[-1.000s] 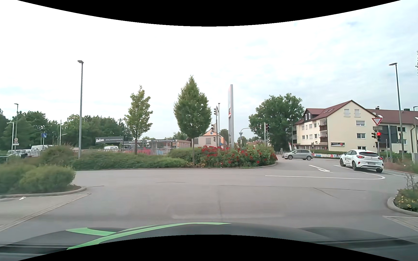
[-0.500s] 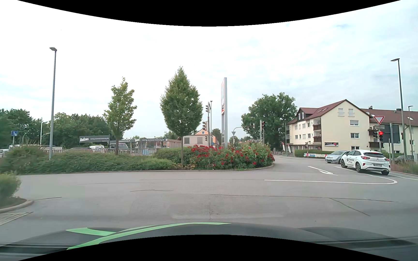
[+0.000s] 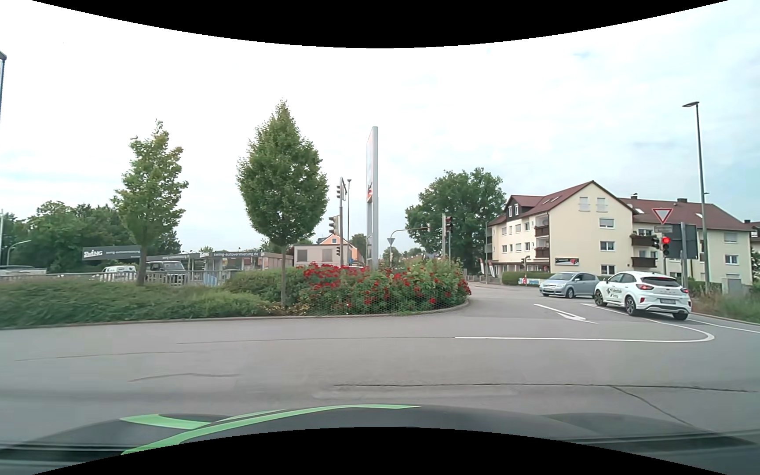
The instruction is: Follow the waypoints while adhering to traffic rules and regulations
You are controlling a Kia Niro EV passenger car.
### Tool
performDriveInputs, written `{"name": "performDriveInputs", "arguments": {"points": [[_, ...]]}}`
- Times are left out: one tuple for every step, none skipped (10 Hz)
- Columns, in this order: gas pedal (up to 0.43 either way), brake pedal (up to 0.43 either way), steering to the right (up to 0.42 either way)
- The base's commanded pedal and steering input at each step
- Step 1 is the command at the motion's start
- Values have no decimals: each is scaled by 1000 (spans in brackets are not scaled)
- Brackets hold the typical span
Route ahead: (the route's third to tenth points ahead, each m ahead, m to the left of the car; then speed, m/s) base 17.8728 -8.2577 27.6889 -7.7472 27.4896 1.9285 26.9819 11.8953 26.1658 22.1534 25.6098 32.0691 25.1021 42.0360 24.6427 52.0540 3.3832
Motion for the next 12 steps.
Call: {"name": "performDriveInputs", "arguments": {"points": [[0,0,340],[0,0,367],[0,0,393],[0,0,416],[0,12,446],[0,43,440],[0,67,400],[0,67,354],[0,67,346],[0,67,371],[0,61,406],[0,61,435]]}}
